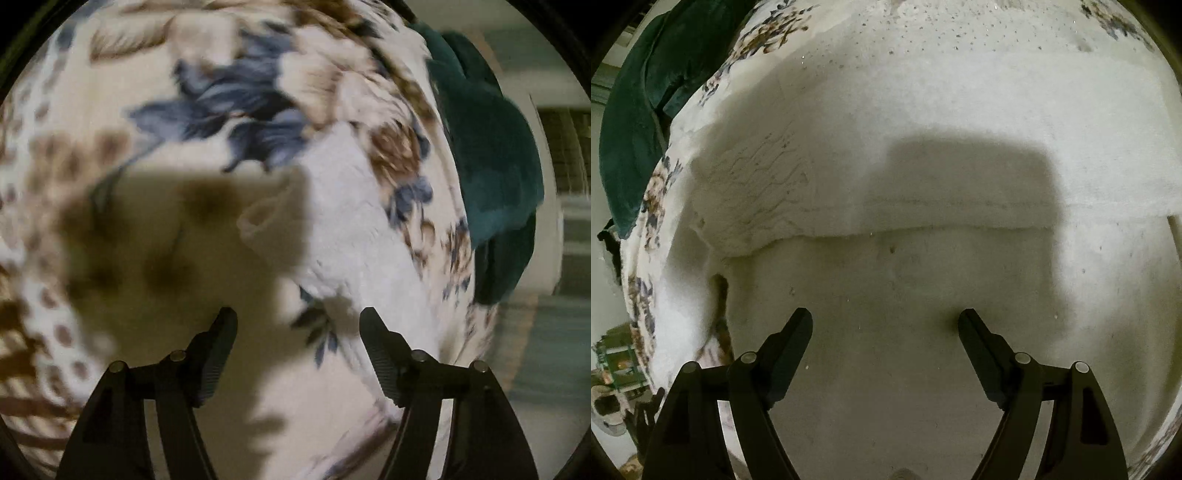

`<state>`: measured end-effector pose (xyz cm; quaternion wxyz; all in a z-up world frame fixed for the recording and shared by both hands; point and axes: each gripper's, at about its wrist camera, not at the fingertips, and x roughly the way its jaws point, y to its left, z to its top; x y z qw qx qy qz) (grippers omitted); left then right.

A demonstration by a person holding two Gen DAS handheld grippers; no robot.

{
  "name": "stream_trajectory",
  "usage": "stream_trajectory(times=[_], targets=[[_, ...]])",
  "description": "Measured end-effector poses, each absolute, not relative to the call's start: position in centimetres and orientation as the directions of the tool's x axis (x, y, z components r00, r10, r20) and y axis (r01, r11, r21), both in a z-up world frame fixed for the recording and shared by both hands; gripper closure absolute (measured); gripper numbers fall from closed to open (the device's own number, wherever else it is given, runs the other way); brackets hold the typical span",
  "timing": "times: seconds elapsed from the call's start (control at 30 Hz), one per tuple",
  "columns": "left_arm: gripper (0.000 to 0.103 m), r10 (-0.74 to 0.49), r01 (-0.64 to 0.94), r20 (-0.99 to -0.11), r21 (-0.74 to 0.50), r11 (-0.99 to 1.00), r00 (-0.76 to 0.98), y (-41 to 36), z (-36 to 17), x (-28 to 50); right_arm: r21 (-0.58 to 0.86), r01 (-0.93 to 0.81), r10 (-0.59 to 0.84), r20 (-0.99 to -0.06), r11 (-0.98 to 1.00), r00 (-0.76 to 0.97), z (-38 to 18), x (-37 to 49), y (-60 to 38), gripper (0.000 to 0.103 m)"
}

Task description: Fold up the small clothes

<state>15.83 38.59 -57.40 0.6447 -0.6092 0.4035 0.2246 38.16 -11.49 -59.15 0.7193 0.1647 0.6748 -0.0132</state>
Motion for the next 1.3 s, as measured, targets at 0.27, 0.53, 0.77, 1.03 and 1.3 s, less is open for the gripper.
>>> stream_trajectory(times=[0.27,0.53,0.77,1.03,1.3], targets=[[0.096,0.036,-0.812,-0.838,-0.517,0.272,0.545,40.6,-54.7,20.8,0.191,0.253,0.166,-0.979,0.948,0.115,-58.8,39.2,-13.4,0.02],[0.095,0.167,-0.694,-0.848,-0.282,0.662,0.504,33.6,-47.3,27.2,0.129,0.283,0.093,-0.986,0.95,0.137,-58.3,39.8,-17.8,0.02],[0.095,0.082,-0.394,-0.819,-0.184,0.9,0.568,18.5,-42.0,34.2,0.05,0.222,0.017,-0.989,0.974,0.149,-58.8,41.1,-20.9,0.013],[0.094,-0.218,-0.02,-0.778,-0.283,0.959,0.59,-2.0,-37.4,38.8,0.191,0.334,0.12,-0.968,0.923,0.222,-54.6,39.6,-28.3,0.013],[0.072,-0.34,0.101,-0.809,-0.334,0.937,0.48,-12.5,-38.0,40.3,0.237,0.498,0.138,-0.964,0.834,0.228,-53.2,35.8,-39.1,0.013]])
